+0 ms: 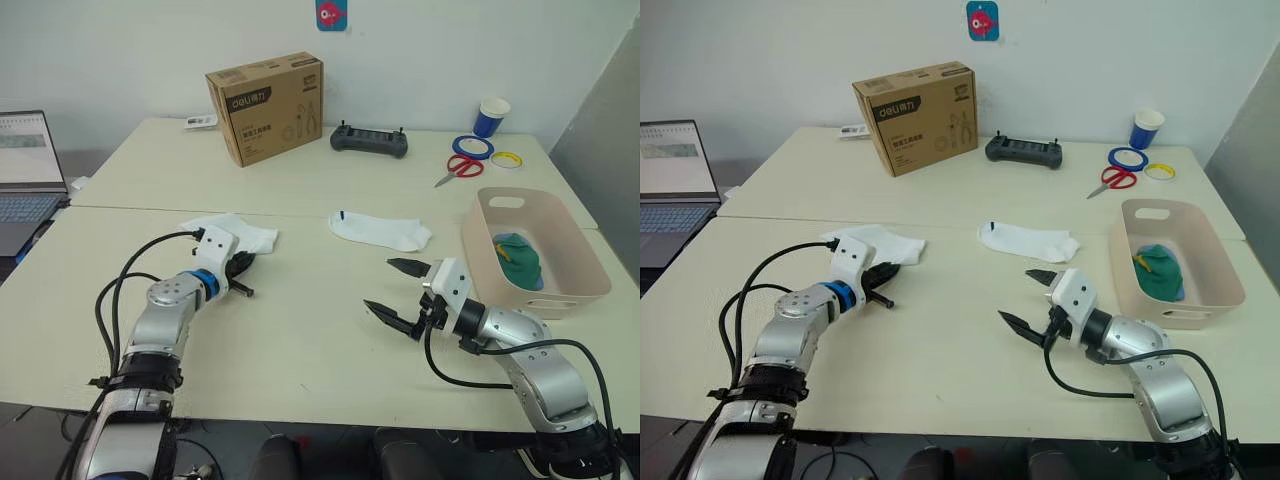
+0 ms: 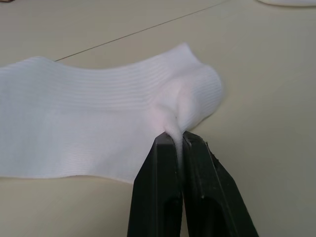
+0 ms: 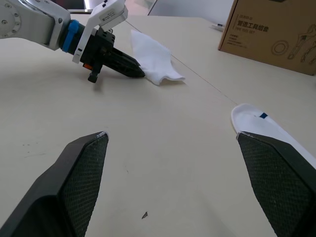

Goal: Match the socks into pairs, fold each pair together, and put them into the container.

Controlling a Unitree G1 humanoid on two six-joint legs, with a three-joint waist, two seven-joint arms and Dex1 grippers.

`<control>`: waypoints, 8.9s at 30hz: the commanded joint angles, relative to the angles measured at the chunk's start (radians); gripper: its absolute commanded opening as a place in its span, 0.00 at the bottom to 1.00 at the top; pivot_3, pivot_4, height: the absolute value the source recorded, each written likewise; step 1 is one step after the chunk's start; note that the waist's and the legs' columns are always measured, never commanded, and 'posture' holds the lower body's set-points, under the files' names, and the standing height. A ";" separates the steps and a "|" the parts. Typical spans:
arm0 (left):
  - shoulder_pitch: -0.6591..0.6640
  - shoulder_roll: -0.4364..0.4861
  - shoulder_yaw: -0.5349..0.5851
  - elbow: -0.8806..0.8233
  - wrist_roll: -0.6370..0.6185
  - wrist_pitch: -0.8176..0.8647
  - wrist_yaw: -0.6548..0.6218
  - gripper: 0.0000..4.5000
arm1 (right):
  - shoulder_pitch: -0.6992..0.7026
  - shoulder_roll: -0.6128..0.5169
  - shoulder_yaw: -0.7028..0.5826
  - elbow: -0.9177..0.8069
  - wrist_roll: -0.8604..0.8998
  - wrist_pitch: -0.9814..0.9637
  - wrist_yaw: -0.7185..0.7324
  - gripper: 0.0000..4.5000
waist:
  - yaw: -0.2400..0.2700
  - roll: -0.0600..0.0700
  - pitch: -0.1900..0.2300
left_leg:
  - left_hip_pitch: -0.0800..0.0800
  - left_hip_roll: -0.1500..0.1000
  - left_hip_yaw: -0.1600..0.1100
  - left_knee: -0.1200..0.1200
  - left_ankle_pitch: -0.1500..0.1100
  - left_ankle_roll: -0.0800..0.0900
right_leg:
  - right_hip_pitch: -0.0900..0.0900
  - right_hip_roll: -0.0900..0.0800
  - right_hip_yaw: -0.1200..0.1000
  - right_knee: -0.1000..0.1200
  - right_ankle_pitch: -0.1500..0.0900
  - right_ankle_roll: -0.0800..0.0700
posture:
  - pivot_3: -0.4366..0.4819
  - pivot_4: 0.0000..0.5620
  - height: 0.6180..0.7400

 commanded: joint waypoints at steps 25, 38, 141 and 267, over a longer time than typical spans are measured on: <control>0.095 0.071 -0.032 -0.618 -0.420 0.505 -0.240 0.85 | -0.021 -0.142 -0.109 0.092 0.145 0.089 0.084 1.00 | -0.003 -0.001 0.001 | 0.001 -0.001 -0.002 0.000 0.000 0.000 | 0.000 0.000 0.001 0.000 -0.001 -0.001 | 0.48 0.27 1.00; -0.014 0.037 -0.026 -0.131 -0.175 0.159 -0.146 0.85 | -0.084 -0.094 0.005 -0.027 0.244 0.629 -0.033 1.00 | 0.005 -0.002 0.001 | -0.003 -0.001 -0.001 0.000 0.000 0.000 | -0.002 0.000 0.000 -0.001 -0.001 -0.002 | 0.48 0.27 1.00; 0.421 0.286 -0.110 -0.623 -0.236 0.005 -0.364 0.00 | -0.081 -0.310 0.053 0.225 0.117 -0.089 0.478 0.01 | 0.002 -0.004 0.005 | 0.005 -0.001 0.004 -0.012 0.000 0.000 | 0.006 -0.005 0.000 -0.016 -0.001 -0.002 | 0.48 0.27 1.00; 0.197 0.121 0.040 -0.620 -0.429 0.414 -0.105 1.00 | -0.245 -0.195 0.119 0.128 0.016 0.329 0.380 0.01 | -0.002 -0.003 0.007 | 0.010 -0.002 0.000 -0.013 -0.001 0.000 | 0.013 -0.005 -0.004 -0.017 -0.003 -0.001 | 0.48 0.27 1.00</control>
